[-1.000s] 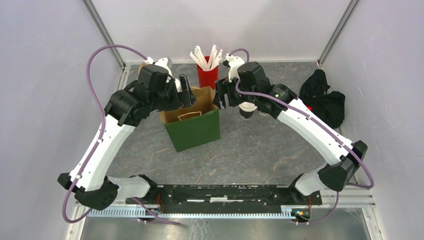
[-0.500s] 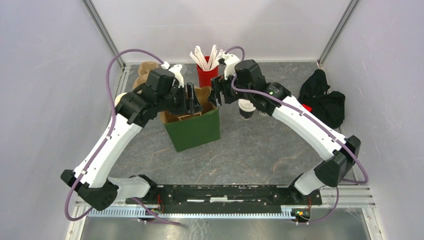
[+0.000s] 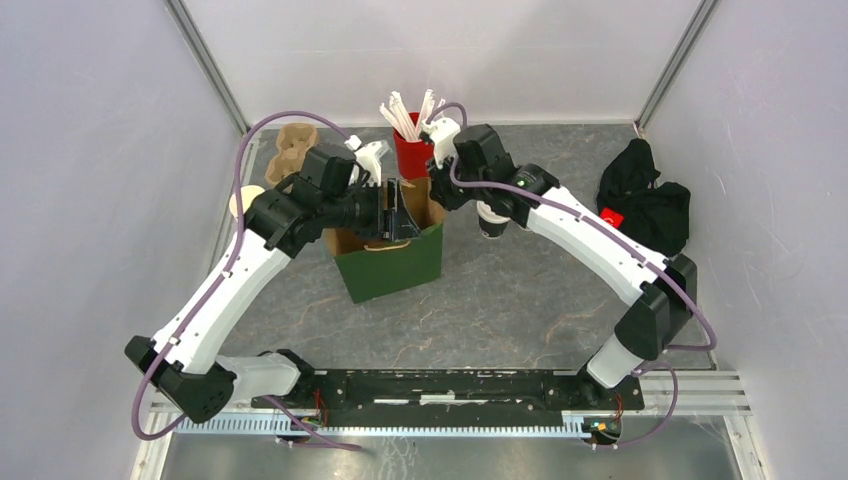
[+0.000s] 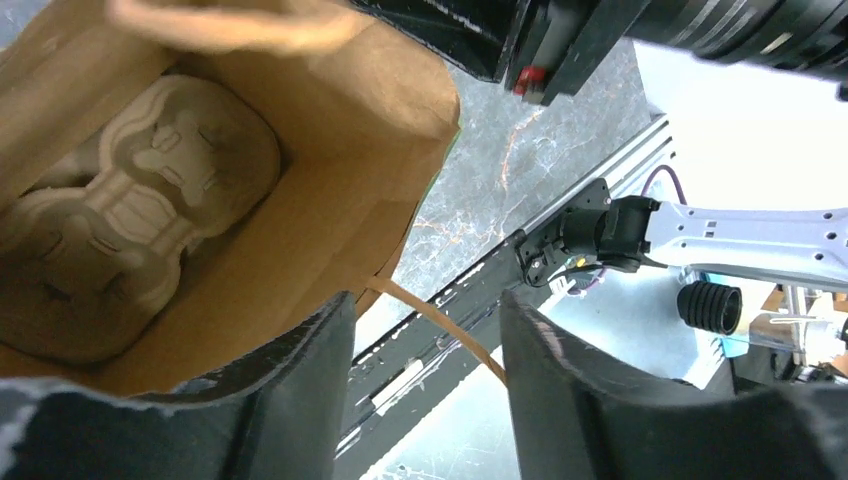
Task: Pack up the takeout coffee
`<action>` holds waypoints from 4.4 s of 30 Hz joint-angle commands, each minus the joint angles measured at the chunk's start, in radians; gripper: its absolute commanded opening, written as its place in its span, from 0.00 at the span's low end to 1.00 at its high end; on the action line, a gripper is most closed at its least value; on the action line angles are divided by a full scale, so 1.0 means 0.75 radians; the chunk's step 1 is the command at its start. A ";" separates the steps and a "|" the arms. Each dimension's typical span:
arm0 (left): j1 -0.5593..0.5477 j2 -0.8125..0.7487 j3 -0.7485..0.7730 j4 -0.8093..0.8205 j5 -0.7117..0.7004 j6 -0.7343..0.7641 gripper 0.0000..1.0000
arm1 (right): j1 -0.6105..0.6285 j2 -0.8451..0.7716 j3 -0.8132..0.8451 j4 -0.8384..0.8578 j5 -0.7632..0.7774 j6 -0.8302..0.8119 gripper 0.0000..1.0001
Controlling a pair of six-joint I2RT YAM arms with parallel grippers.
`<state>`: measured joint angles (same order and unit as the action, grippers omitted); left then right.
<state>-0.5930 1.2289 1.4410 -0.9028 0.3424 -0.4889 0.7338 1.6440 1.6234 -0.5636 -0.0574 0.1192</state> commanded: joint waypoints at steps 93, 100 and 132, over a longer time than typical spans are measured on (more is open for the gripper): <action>0.093 0.152 0.237 -0.539 -0.486 -0.273 0.27 | 0.061 -0.219 -0.080 -0.143 0.521 0.892 0.06; 0.094 0.180 0.297 -0.568 -0.679 -0.221 0.10 | 0.031 -0.232 0.035 -0.184 0.614 0.558 0.63; 0.105 0.253 0.351 -0.658 -0.762 -0.177 0.42 | -0.350 0.315 0.268 -0.579 0.119 -0.161 0.98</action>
<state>-0.5190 1.4498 1.6901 -1.3903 -0.2089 -0.6342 0.4709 1.8881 1.7988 -0.9718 -0.0193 0.0120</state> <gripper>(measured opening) 0.412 0.979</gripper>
